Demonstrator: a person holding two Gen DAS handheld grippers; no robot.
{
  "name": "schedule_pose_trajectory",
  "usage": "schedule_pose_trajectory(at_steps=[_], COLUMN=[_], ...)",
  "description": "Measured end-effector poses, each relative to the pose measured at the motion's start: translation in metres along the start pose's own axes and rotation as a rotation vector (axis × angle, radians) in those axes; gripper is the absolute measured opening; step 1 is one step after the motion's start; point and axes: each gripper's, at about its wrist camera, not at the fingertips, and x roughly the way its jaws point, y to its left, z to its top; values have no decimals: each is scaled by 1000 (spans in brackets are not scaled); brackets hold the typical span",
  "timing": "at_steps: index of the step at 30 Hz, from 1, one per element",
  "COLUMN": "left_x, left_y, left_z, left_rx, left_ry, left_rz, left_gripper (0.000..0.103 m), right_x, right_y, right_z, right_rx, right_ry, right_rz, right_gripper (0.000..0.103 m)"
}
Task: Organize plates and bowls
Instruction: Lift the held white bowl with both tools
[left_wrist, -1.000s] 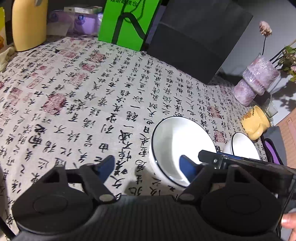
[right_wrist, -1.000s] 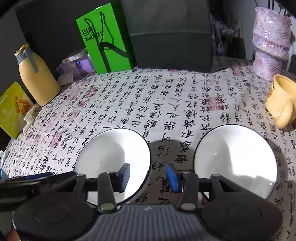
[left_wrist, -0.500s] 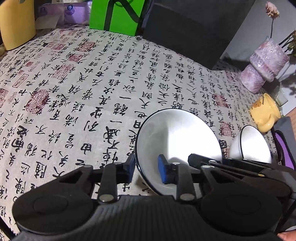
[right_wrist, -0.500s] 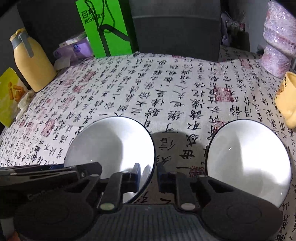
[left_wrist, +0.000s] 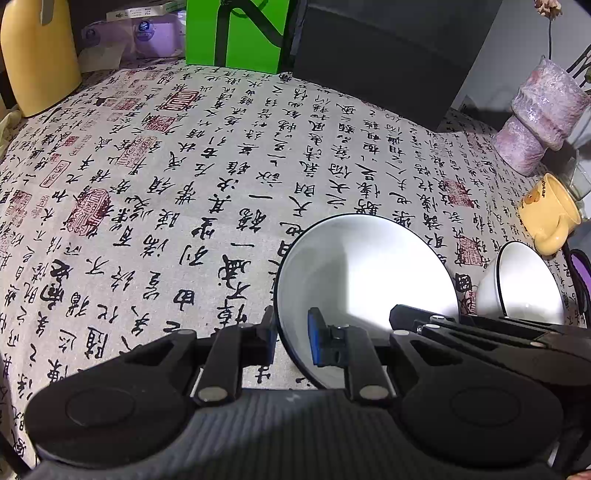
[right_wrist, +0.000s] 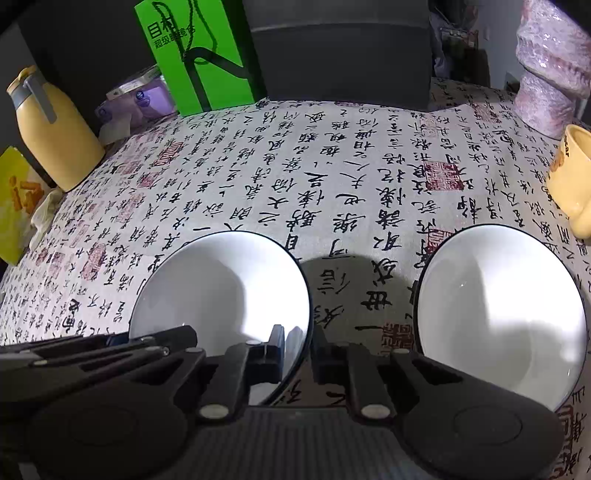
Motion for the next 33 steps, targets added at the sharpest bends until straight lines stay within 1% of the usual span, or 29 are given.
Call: schedule_pose_trajectory(at_steps=[5, 14, 23, 33], left_x=[-2, -16, -39, -69], left_y=[0, 0, 9, 25], left_z=[-1, -2, -8, -16], left_rx=[-6, -6, -14, -31], left_ry=[7, -19, -53, -98], left_rz=[-6, -15, -23, -37], left_gripper=[18, 18, 18, 18], right_x=[-2, -14, -33, -58], right_y=[-1, 3, 16, 40], right_z=[0, -1, -6, -14], right_rx=[11, 14, -6, -31], right_ry=[-1, -22, -48, -85], right_rz=[-4, -12, -18, -26], right_gripper=[13, 13, 13, 13])
